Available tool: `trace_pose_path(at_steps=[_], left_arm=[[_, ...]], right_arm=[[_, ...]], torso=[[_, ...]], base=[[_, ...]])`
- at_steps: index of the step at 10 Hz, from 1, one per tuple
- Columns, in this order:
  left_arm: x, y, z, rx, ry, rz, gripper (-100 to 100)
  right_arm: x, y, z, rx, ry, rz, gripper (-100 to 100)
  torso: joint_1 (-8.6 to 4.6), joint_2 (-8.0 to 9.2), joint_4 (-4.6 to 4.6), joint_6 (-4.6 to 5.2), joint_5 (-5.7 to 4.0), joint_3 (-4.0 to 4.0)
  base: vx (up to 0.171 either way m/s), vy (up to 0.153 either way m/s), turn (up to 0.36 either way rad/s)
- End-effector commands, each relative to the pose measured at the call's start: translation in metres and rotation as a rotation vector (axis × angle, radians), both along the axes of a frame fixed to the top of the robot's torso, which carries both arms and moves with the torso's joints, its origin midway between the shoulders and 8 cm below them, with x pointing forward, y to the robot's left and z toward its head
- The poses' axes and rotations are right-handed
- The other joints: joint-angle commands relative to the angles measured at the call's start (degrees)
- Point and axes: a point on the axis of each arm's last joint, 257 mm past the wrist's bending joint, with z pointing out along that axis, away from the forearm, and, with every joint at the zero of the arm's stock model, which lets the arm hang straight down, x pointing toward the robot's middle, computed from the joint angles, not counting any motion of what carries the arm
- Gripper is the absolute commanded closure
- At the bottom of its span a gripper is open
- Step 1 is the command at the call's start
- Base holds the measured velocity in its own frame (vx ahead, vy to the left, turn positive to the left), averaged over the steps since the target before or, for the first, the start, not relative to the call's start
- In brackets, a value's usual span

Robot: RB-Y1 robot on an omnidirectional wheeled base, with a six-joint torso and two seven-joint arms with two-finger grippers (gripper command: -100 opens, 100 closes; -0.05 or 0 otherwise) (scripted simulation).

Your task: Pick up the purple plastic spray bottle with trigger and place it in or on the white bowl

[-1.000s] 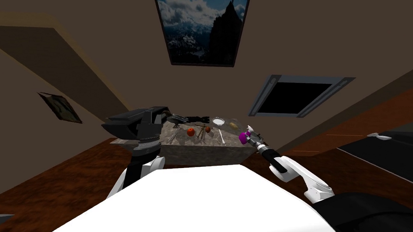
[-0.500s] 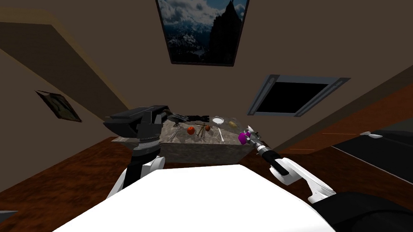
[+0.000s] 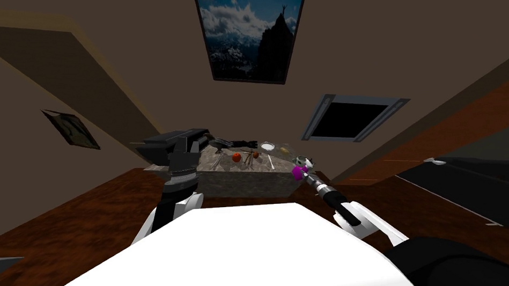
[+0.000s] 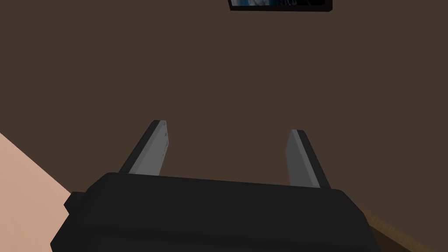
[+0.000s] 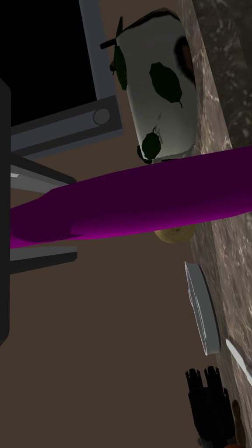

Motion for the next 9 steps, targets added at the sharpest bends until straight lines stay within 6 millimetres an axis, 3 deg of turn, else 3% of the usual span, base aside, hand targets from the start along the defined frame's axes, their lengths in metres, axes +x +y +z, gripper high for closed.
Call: trace_pose_path(at_steps=[1, 5, 9], left_arm=[[0.0, 0.0, 0.0, 0.0, 0.0, 0.0, 0], [0.0, 0.0, 0.0, 0.0, 0.0, 0.0, 0], [0.0, 0.0, 0.0, 0.0, 0.0, 0.0, 0]], right_arm=[[-0.007, 0.006, -0.001, 0.04, 0.008, -0.012, 100], [-0.02, 0.011, 0.006, 0.116, 0.035, -0.04, 100], [-0.011, -0.004, 0.026, 0.068, 0.039, -0.031, 100]], torso=[[0.0, 0.0, 0.0, 0.0, 0.0, 0.0], [-0.25, -0.24, -0.06, 0.01, -0.09, -0.14], [-0.54, -0.9, -0.17, -0.09, -0.16, -0.51]], base=[[-0.105, 0.004, -0.029], [-0.07, -0.016, -0.024], [0.056, -0.067, 0.014]])
